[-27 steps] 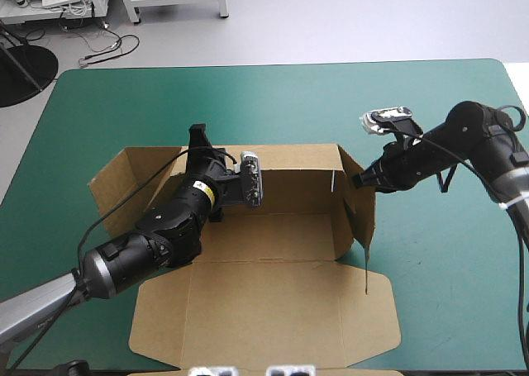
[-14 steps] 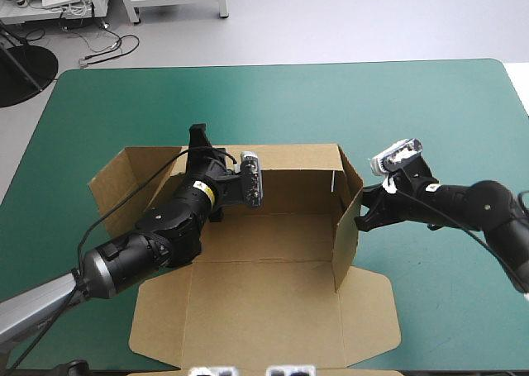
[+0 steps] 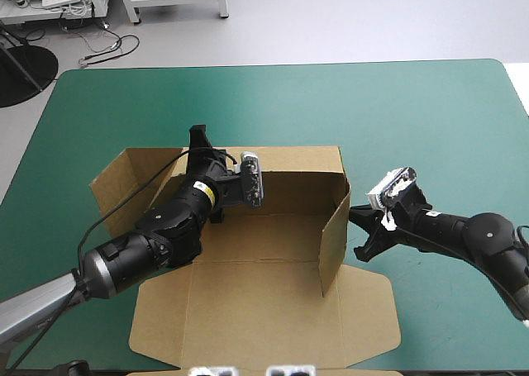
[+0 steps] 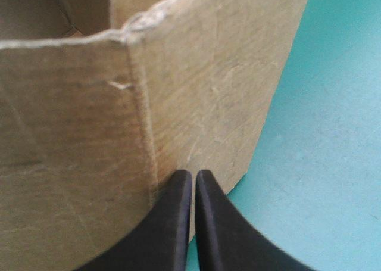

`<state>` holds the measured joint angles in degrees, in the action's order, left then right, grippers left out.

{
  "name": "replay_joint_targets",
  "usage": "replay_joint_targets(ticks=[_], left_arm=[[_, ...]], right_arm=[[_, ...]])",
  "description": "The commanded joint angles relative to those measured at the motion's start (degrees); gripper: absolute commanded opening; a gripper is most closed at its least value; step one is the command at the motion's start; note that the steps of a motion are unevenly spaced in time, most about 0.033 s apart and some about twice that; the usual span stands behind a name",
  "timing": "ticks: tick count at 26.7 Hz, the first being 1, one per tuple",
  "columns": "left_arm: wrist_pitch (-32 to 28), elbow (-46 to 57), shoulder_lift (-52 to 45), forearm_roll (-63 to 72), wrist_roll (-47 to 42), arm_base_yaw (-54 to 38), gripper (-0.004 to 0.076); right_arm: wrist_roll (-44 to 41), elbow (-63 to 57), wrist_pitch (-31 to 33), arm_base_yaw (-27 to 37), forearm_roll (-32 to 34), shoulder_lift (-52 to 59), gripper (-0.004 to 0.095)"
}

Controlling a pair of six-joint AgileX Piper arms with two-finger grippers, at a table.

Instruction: Fold the box

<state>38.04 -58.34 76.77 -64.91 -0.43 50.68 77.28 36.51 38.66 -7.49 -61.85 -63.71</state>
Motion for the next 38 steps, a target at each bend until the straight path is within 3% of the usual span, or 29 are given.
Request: replay_joint_targets(ticks=[1,4,7,20,27,29,31,34,38], left_arm=[[-0.6,-1.6,-1.7,-2.3,-0.3,0.3,-0.0009],[-0.6,-1.6,-1.7,-2.2,-0.3,0.3,-0.0009],[-0.9,-1.6,-1.7,-2.0,-0.3,0.3,-0.0009],[-1.2,-1.6,-1.7,-1.5,-0.3,0.3,-0.0009],[-1.0,-1.6,-1.7,-1.5,-0.3,0.3,-0.0009],[-1.0,-1.6,-1.7,-1.2,-0.3,0.3,-0.0009],[-1.0,-1.6,-1.7,-1.0,-0.3,0.3,-0.0009],[-1.0,-1.6,-1.7,0.8,-0.3,0.3,-0.0009],[-1.4,-1.6,-1.7,4.3,-0.3,0.4,-0.0009]], right_arm=[[2.0,1.4,2.4,0.1,-1.5,1.2,0.0231],[1.7,1.4,3.5,0.1,-0.8,1.2,0.0518],[3.7,1.4,4.6,0.1,-2.7,1.2,0.0625],[7.6,1.4,4.3,-1.7,-10.3,1.2,0.0629],[2.9,1.4,-13.4,-13.5,-9.1,1.2,0.0629],[-1.4,1.4,-19.3,-16.6,-6.2,1.2,0.0629],[-11.2,1.4,-25.9,-19.5,-0.4,1.1,0.0619],[-17.1,1.4,-27.8,-20.2,5.3,-0.2,0.0487],[-15.3,1.6,-27.3,-20.2,5.3,-2.0,0.0253]])
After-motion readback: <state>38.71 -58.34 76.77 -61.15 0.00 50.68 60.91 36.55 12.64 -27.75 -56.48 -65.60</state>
